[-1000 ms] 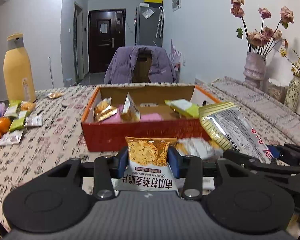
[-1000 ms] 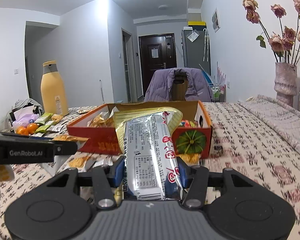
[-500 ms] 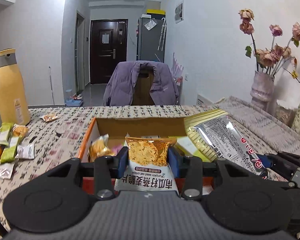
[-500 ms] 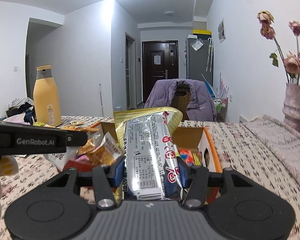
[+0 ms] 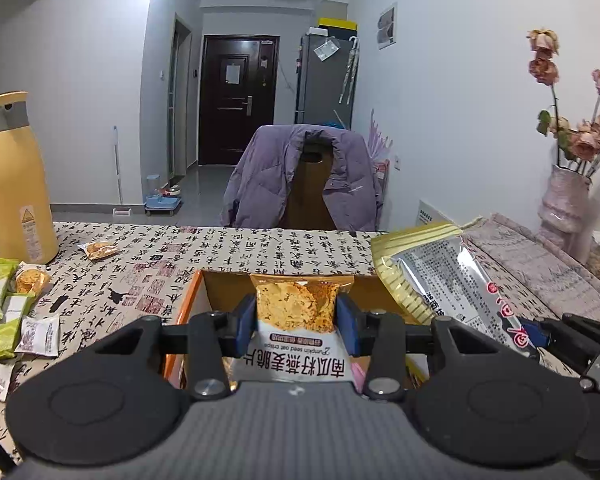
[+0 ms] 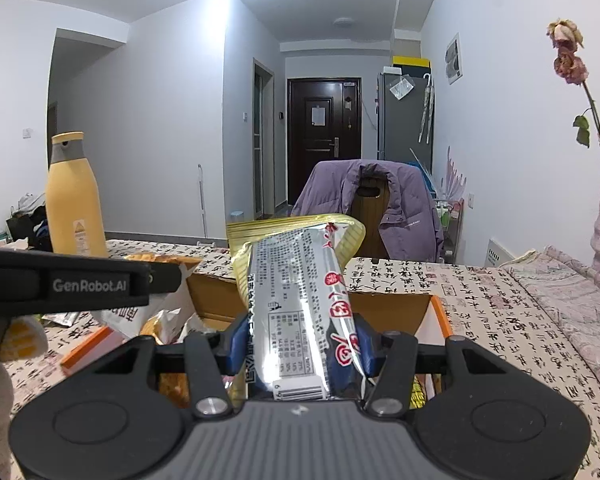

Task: Organize snacks
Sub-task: 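Carry both packets over the open orange box, then open both grippers to drop the packets into the box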

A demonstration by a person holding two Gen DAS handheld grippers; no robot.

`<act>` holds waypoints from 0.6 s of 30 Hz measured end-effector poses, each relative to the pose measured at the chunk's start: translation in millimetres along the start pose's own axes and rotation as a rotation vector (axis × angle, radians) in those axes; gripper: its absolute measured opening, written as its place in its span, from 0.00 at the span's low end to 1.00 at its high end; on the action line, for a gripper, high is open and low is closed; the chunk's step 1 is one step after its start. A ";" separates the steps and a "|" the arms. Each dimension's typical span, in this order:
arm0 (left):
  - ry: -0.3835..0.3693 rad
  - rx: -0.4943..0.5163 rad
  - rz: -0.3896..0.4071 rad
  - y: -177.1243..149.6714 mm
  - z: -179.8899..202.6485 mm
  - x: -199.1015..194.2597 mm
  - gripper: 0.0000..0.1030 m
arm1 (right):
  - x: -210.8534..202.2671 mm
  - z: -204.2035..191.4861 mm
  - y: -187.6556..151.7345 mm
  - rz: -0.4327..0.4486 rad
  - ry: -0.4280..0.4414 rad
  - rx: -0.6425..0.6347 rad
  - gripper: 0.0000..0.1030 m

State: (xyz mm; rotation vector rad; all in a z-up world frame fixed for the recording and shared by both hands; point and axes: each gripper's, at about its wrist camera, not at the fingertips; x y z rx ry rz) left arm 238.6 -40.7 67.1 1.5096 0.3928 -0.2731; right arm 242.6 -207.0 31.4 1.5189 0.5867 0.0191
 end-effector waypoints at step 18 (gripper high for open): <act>0.018 0.007 -0.065 -19.8 -6.7 51.2 0.42 | 36.9 9.7 -17.3 -0.043 -0.009 0.015 0.50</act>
Point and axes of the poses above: each gripper's, at about its wrist camera, not at the fingertips, and x roughly the way its jaws point, z to its right, y to its top, and after that the axes turned 6 degrees about y, right-handed
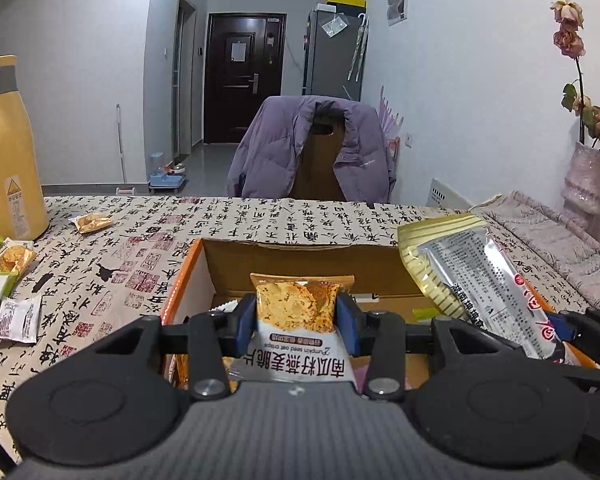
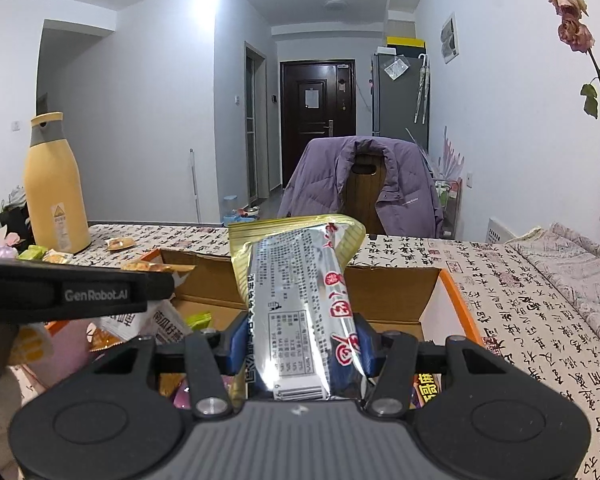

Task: Organize snacks
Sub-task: 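Open both grippers to drop the packets into the box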

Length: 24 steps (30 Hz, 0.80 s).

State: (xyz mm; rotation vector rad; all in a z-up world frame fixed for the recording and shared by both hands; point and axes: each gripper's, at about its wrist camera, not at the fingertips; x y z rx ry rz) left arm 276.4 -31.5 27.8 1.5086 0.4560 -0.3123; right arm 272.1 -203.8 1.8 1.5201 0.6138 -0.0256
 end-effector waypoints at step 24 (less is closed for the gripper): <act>0.012 -0.045 0.020 -3.5 -6.8 -2.8 1.00 | -9.3 8.2 -3.9 -0.007 -0.020 0.035 1.00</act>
Point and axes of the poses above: each gripper's, at about its wrist camera, not at the fingertips, and x roughly the way its jaws point, z to its right, y to its top, and after that the axes turned 6 degrees about y, right-handed
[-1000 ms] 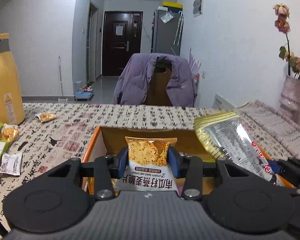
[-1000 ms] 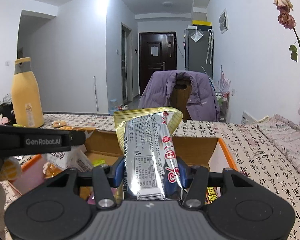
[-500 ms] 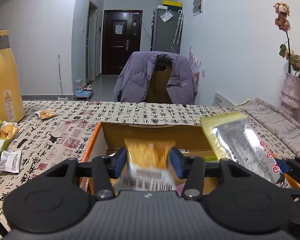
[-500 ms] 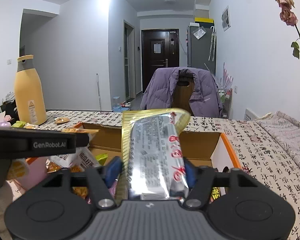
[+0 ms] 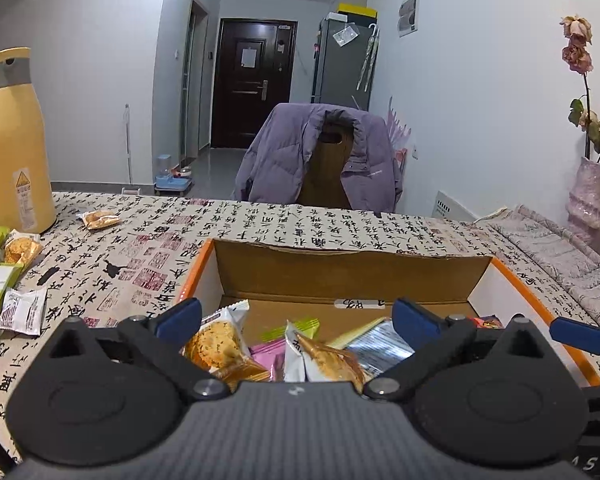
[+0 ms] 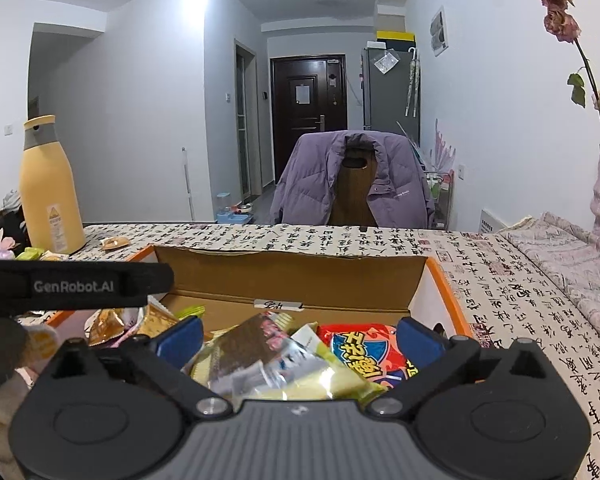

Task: Organize snacks
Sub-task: 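Open both grippers to drop the packets into the box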

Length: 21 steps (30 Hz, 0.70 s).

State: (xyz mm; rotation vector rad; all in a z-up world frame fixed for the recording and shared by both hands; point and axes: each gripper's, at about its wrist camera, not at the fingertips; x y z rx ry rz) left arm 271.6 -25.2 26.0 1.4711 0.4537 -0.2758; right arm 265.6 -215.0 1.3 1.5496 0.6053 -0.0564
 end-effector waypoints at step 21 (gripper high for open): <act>-0.010 0.006 0.029 8.0 2.6 -15.1 1.00 | -5.9 -5.5 5.5 0.004 -0.025 -0.021 1.00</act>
Point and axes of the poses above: each gripper's, at about its wrist camera, not at the fingertips, and x roughly the way its jaws point, z to its right, y to its top, and after that the axes turned 6 degrees about y, right-handed
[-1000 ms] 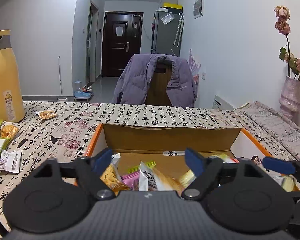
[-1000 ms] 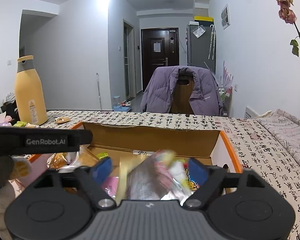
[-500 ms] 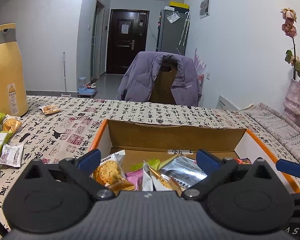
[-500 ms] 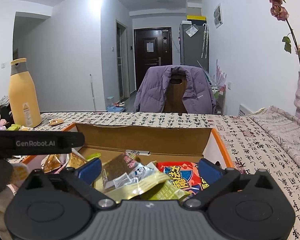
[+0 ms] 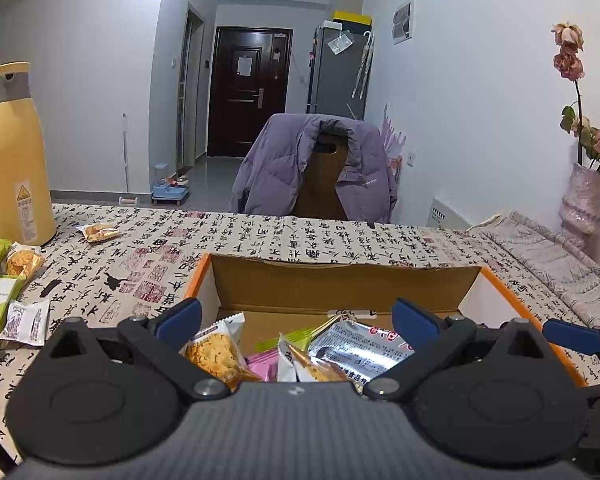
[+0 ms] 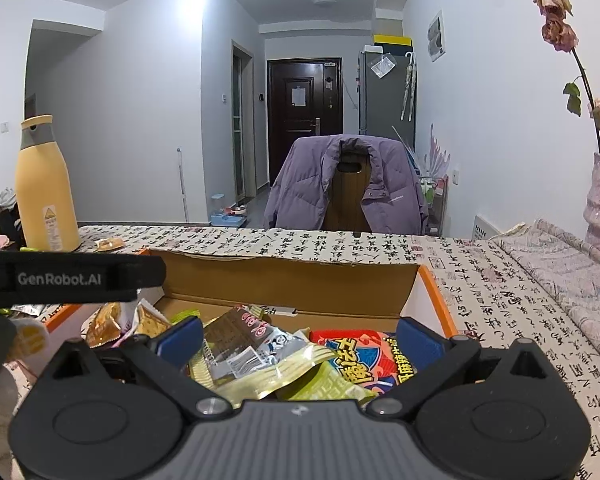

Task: Organize snacks
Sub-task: 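Open both grippers to drop the packets into the box, then withdraw both grippers from the box toward the snack pile, then grasp a pumpkin crisp packet with the right gripper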

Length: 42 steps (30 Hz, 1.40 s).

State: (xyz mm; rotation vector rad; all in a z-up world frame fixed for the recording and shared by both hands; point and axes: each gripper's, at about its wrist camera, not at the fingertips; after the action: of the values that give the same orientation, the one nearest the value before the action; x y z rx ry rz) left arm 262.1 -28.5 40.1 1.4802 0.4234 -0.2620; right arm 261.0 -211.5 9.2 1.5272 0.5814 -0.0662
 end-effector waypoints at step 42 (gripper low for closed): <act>0.000 0.041 -0.055 -81.5 -40.8 -102.8 1.00 | -117.2 0.6 -85.0 -0.122 0.007 0.045 1.00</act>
State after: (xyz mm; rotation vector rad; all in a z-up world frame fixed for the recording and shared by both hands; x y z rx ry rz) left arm 130.6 -3.6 9.1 1.5097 0.4617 -0.3161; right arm 126.6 -254.8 -22.5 1.5347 0.6818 -0.1687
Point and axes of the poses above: each gripper's, at about its wrist camera, not at the fingertips, and x roughly the way its jaws point, z to its right, y to its top, and after that the axes turned 6 degrees about y, right-handed
